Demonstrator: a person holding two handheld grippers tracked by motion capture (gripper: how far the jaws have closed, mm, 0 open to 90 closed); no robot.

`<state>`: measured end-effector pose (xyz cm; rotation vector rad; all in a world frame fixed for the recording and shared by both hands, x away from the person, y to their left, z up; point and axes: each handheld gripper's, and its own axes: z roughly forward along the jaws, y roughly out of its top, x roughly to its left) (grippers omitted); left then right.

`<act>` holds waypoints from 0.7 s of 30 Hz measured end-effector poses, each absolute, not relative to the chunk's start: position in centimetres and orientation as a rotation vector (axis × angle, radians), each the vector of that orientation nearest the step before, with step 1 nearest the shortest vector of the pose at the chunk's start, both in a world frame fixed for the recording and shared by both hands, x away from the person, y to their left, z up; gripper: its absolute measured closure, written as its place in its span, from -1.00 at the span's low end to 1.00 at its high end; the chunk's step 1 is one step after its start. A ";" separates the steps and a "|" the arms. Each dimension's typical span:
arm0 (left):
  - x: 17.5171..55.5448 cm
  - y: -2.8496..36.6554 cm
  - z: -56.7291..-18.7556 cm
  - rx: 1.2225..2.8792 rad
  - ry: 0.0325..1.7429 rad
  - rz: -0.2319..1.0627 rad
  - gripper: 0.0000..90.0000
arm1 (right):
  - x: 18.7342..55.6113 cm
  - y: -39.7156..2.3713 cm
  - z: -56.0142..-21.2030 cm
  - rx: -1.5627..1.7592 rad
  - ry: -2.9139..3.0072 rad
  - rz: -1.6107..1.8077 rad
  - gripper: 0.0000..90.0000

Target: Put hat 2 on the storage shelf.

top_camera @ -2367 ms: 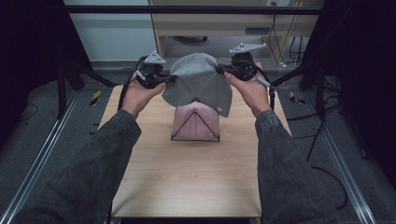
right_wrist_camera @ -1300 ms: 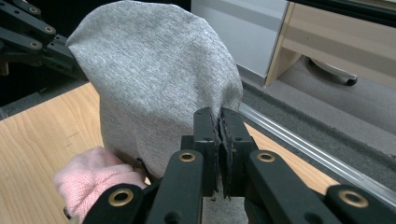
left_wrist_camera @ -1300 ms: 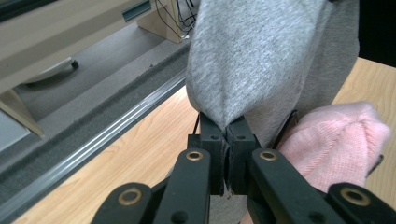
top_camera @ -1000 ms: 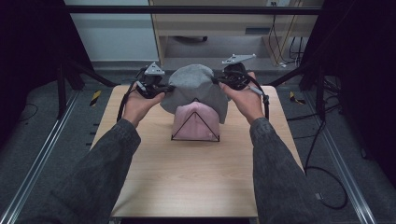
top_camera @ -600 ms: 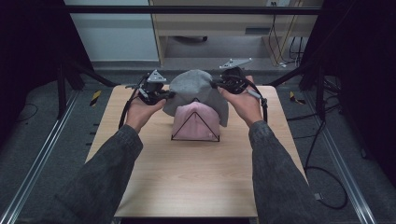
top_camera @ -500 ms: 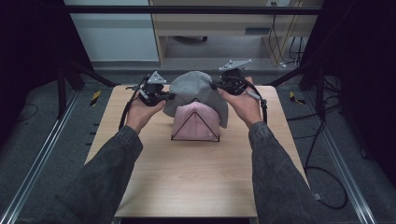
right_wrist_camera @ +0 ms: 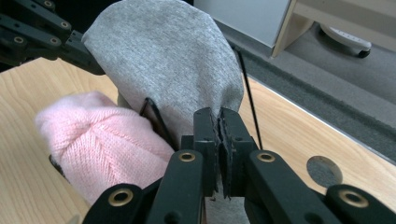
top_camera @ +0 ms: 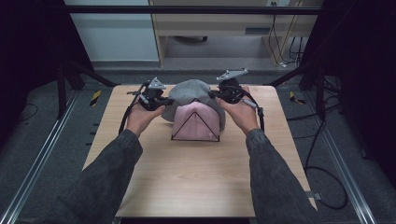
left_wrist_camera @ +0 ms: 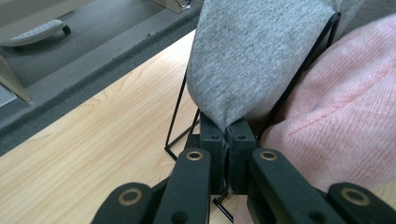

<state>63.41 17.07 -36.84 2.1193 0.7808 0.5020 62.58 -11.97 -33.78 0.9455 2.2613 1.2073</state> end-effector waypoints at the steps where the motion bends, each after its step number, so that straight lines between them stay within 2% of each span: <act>1: 63.4 17.1 -36.9 2.121 0.779 0.500 0.95 | 62.6 -11.9 -33.9 0.941 2.263 1.205 0.93; 21: 63.4 17.5 -38.1 2.132 0.786 0.472 0.95 | 62.7 -11.6 -34.7 0.950 2.279 1.181 0.92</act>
